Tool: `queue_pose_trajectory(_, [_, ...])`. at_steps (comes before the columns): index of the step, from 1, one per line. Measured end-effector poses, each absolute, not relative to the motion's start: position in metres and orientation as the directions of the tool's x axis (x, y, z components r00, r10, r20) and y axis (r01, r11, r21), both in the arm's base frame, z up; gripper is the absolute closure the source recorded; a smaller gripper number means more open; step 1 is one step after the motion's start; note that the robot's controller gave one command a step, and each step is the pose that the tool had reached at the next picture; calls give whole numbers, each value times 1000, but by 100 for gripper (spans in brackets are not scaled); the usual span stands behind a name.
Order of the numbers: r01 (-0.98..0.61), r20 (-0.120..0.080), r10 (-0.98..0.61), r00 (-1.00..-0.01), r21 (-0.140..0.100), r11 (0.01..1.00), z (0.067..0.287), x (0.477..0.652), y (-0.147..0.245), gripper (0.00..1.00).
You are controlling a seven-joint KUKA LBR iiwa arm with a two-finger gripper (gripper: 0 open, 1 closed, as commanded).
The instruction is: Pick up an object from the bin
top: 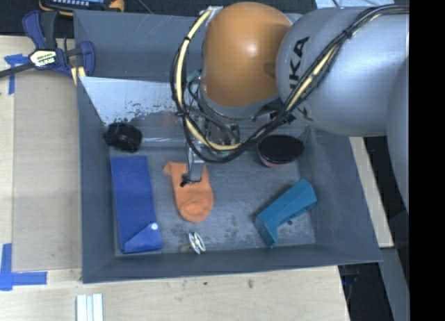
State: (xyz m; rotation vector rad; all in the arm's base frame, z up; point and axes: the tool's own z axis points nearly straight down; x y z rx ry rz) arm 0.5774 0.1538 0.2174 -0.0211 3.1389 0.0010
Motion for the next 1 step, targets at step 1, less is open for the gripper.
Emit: queue_pose_trajectory(1, [-13,-3,-13,-1000,1,1000,217,577,154,0])
